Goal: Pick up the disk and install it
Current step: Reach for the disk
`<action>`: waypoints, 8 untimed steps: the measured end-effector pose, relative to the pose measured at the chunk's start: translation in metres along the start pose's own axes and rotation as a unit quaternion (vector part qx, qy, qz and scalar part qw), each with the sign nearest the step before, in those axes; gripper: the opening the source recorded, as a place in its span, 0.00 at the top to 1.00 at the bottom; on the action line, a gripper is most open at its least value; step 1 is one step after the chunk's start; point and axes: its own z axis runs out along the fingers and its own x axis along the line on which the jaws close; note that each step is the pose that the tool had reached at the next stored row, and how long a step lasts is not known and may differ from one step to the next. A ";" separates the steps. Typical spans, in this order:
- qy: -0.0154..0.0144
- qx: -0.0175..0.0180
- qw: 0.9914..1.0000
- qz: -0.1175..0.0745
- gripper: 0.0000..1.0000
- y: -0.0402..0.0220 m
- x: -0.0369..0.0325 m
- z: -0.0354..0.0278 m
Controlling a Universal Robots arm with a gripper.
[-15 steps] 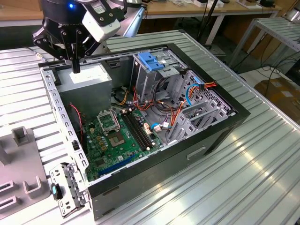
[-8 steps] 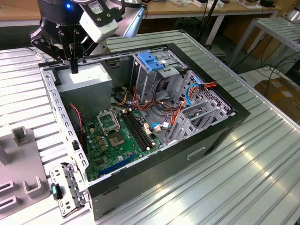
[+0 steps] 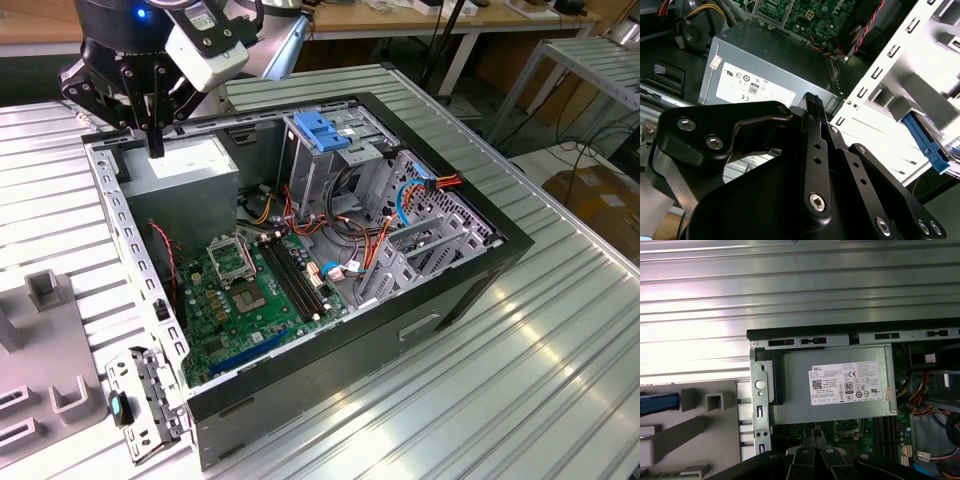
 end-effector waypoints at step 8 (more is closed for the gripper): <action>0.000 0.000 1.000 0.000 0.89 -0.0003 0.0037 0.0002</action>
